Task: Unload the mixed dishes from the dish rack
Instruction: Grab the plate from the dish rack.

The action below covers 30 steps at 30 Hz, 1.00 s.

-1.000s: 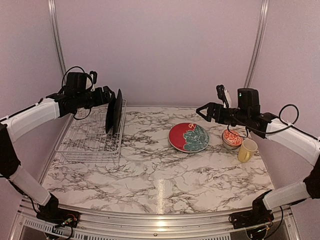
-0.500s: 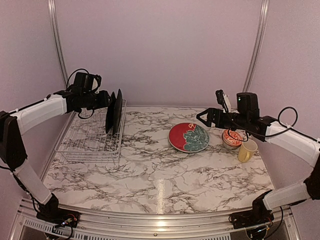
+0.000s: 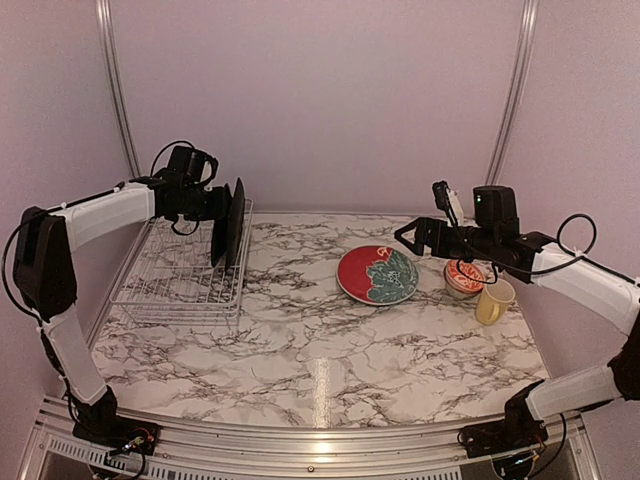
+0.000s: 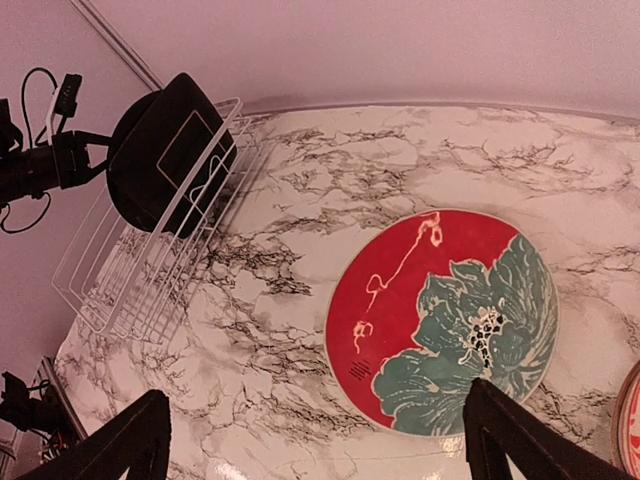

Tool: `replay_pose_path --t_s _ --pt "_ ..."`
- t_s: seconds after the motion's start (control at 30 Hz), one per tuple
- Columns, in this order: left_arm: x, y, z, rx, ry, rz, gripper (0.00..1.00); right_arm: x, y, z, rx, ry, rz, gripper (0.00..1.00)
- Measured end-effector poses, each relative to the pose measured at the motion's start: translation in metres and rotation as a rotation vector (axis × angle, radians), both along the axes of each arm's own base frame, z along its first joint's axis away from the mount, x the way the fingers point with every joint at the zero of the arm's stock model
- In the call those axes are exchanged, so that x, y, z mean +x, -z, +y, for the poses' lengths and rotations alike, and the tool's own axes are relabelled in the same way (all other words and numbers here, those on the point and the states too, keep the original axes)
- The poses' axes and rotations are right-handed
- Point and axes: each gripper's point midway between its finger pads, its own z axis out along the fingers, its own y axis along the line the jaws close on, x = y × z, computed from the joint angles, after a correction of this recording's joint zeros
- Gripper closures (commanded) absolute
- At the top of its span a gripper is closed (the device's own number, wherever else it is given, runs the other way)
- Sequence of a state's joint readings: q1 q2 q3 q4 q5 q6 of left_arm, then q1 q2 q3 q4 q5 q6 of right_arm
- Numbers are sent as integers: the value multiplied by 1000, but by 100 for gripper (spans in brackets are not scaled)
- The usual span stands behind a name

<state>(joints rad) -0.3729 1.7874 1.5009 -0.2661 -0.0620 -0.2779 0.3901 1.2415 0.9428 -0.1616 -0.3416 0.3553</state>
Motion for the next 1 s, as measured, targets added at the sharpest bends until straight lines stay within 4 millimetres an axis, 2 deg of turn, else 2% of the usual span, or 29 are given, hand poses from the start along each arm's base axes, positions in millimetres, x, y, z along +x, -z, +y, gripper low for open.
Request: replay_pose_path --t_s 0.07,0.2,0.3,0.53,0.8,1.0 --pt "3 3 -1 10 6 4 89 0 1 -1 -5 4 2 1" --pt "6 7 -3 24 19 12 81 0 3 -2 -14 9 7 1" --pt "8 6 -5 25 30 10 90 0 4 -2 -17 8 7 2" --pt "12 5 4 12 38 14 100 -1 4 -2 -18 8 10 2" --pt "11 2 6 -24 66 23 100 0 3 -2 -14 8 10 2" --pt "2 -6 8 -23 72 34 100 1 1 -1 -9 10 9 2"
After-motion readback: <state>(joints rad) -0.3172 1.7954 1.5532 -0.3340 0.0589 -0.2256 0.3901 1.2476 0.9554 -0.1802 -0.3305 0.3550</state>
